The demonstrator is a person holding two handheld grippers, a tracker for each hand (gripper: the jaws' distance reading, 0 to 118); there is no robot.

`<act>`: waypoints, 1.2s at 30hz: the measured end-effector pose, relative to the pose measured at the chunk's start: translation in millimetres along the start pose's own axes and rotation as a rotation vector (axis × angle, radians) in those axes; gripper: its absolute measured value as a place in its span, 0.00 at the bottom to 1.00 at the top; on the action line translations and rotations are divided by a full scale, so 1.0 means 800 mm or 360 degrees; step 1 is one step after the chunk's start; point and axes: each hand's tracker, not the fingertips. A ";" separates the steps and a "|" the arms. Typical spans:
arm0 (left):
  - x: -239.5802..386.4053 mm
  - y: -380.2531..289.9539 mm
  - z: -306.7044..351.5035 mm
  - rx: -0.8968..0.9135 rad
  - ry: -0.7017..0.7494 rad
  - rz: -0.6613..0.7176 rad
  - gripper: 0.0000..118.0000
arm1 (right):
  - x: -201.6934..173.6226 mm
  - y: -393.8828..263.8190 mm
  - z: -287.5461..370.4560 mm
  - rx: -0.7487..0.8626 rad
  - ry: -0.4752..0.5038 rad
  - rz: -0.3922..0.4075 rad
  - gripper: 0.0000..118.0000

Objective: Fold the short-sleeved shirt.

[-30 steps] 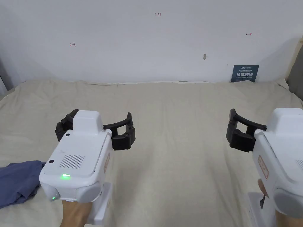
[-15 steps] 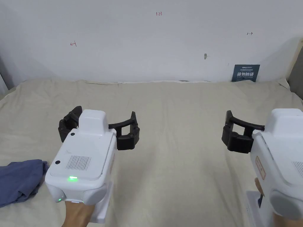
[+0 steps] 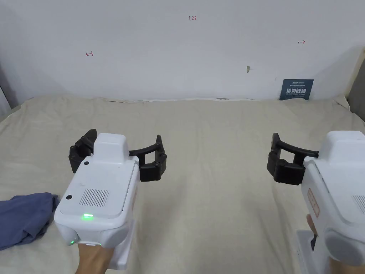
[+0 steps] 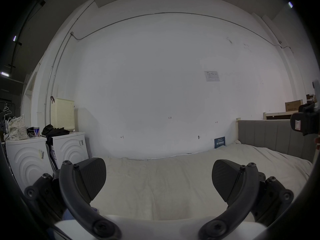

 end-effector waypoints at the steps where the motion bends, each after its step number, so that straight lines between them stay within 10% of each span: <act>1: -0.001 -0.001 0.000 0.0003 0.0004 -0.0003 1.00 | 0.000 0.000 0.000 0.0002 0.0001 0.0000 1.00; 36: -0.008 0.000 0.003 -0.0014 0.0006 0.0045 1.00 | 0.002 0.000 0.005 0.0009 0.0005 0.0007 1.00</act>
